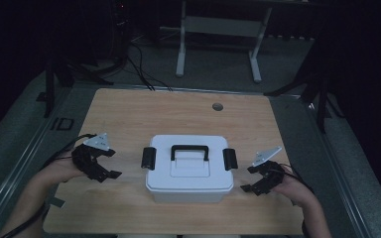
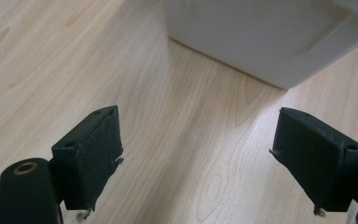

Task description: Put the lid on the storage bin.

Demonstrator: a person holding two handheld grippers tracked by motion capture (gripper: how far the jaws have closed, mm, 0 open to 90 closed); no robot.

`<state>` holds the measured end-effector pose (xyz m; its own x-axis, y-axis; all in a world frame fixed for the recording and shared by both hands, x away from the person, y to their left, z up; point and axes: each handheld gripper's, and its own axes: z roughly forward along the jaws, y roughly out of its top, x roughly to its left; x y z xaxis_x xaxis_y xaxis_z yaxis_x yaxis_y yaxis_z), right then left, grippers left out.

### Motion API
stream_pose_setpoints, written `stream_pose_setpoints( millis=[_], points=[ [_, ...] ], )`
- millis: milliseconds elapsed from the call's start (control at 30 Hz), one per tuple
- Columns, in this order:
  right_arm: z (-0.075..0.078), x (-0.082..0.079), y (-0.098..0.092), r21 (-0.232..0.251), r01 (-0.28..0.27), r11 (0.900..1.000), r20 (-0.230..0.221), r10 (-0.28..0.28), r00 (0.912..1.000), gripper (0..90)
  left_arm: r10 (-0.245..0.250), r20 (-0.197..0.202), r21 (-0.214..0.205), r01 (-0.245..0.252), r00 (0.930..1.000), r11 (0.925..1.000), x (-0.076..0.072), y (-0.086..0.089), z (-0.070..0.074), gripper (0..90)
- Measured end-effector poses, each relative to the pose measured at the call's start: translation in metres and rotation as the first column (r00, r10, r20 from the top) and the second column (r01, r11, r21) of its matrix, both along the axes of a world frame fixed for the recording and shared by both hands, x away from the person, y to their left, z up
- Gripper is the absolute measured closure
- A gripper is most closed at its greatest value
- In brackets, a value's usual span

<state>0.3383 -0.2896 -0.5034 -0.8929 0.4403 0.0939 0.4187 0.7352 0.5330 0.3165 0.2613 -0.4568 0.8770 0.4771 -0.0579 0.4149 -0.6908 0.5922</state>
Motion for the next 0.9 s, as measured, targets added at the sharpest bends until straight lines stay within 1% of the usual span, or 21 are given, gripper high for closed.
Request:
stream_pose_setpoints(
  millis=[100, 200, 400, 433, 533, 767, 867, 900],
  points=[
    [0.000, 0.000, -0.001, -0.001, 0.004, 1.0000, -0.002, -0.004, 1.0000, 18.2, 0.010, -0.004, -0.014, -0.010, 0.9999, 0.9999, -0.001, 0.004, -0.009, 15.5],
    [-0.001, 0.000, -0.003, 0.002, 0.007, 1.0000, 0.002, -0.007, 1.0000, 18.2, 0.018, -0.003, -0.014, -0.018, 0.9998, 0.9997, -0.003, 0.007, -0.018, 15.5],
    [-0.003, -0.001, -0.004, 0.007, 0.017, 0.9998, 0.000, -0.017, 0.9998, 18.2, 0.045, -0.017, -0.030, -0.046, 0.9988, 0.9985, -0.009, 0.015, -0.037, 15.5],
    [-0.004, -0.001, -0.004, 0.010, 0.020, 0.9998, -0.001, -0.020, 0.9998, 18.2, 0.047, -0.020, -0.027, -0.048, 0.9987, 0.9985, -0.009, 0.016, -0.040, 15.5],
    [-0.006, -0.001, -0.005, 0.011, 0.024, 0.9997, 0.002, -0.024, 0.9997, 18.2, 0.057, -0.020, -0.039, -0.058, 0.9982, 0.9976, -0.012, 0.019, -0.045, 15.4],
    [-0.011, -0.001, -0.008, 0.027, 0.045, 0.9986, -0.010, -0.045, 0.9989, 18.2, 0.081, -0.032, -0.052, -0.083, 0.9962, 0.9952, -0.019, 0.025, -0.061, 15.4],
    [-0.013, -0.001, -0.009, 0.036, 0.053, 0.9979, -0.007, -0.053, 0.9986, 18.2, 0.081, -0.025, -0.054, -0.082, 0.9964, 0.9951, -0.022, 0.026, -0.066, 15.5],
    [-0.014, -0.001, -0.009, 0.040, 0.056, 0.9976, -0.009, -0.056, 0.9984, 18.1, 0.080, -0.030, -0.060, -0.082, 0.9964, 0.9948, -0.023, 0.026, -0.068, 15.4]
  ],
)
